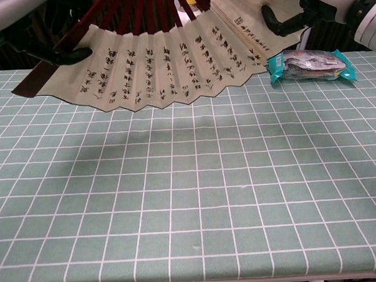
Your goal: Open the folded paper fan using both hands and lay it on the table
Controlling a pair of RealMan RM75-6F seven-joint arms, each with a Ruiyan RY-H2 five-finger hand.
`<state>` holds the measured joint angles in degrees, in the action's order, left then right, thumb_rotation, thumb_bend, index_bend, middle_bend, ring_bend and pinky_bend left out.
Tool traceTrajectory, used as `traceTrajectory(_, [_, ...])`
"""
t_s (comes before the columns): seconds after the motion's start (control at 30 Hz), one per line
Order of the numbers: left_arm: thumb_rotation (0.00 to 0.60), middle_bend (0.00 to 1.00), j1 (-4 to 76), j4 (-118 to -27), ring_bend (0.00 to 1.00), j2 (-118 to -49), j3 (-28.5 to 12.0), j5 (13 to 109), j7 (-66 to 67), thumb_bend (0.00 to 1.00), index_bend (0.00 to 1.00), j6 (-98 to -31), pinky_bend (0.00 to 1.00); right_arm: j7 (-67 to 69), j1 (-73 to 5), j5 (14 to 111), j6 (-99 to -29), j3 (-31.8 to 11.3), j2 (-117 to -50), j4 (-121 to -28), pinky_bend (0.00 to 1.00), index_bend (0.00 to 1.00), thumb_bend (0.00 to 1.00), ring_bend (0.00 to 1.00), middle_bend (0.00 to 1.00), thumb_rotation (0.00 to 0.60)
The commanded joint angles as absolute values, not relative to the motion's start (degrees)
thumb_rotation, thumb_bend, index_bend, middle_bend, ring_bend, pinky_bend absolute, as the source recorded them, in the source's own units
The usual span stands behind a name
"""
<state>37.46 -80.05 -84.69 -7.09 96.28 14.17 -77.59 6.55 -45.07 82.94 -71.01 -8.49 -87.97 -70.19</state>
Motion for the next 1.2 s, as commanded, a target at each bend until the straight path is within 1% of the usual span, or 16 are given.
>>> traceTrajectory(0.03, [0.600, 0.66, 36.7, -77.6, 0.66, -86.6, -6.8, 96.4, 17.4, 0.32, 0.64, -78.7, 0.61, 5.7, -43.6, 84.9, -73.6, -8.1, -90.2, -66.1, 0.05, 0.74, 0.69, 0.18, 0.40, 0.600])
traceTrajectory(0.3, [0.600, 0.64, 36.0, -72.6, 0.66, -88.9, -8.2, 95.8, 22.1, 0.32, 0.62, -81.1, 0.61, 5.4, -42.6, 88.1, -79.0, -8.6, -93.9, -58.5, 0.03, 0.71, 0.69, 0.18, 0.38, 0.600])
traceTrajectory(0.43, [0.600, 0.63, 35.9, -71.4, 0.65, -89.8, -7.6, 96.3, 23.7, 0.32, 0.59, -81.2, 0.61, 5.2, -42.0, 89.9, -81.3, -7.9, -96.0, -54.5, 0.02, 0.69, 0.68, 0.18, 0.37, 0.600])
traceTrajectory(0.67, [0.600, 0.63, 34.9, -67.7, 0.65, -92.6, -5.9, 98.1, 29.3, 0.32, 0.59, -83.0, 0.61, 4.7, -40.5, 91.8, -84.5, -6.7, -99.5, -46.9, 0.00, 0.66, 0.68, 0.18, 0.36, 0.600])
traceTrajectory(0.8, [0.600, 0.62, 34.1, -67.8, 0.65, -93.2, -4.5, 99.2, 30.4, 0.32, 0.58, -83.6, 0.61, 4.5, -39.5, 92.8, -86.3, -6.1, -99.9, -45.8, 0.00, 0.66, 0.68, 0.17, 0.35, 0.600])
traceTrajectory(0.93, [0.600, 0.61, 33.7, -68.8, 0.64, -93.8, -3.6, 99.3, 32.7, 0.32, 0.57, -82.5, 0.60, 3.6, -38.3, 93.6, -87.3, -5.1, -100.2, -45.2, 0.00, 0.64, 0.68, 0.17, 0.35, 0.600])
traceTrajectory(1.07, [0.600, 0.60, 33.0, -70.8, 0.64, -94.4, -3.8, 97.8, 37.3, 0.32, 0.56, -81.0, 0.59, 3.3, -36.7, 93.2, -88.2, -4.9, -101.1, -45.1, 0.00, 0.57, 0.67, 0.14, 0.32, 0.600])
traceTrajectory(1.2, [0.600, 0.58, 32.4, -73.6, 0.64, -94.4, -3.9, 96.3, 39.0, 0.32, 0.54, -79.9, 0.58, 2.3, -35.2, 93.3, -89.4, -4.5, -101.8, -44.6, 0.00, 0.52, 0.67, 0.11, 0.28, 0.600])
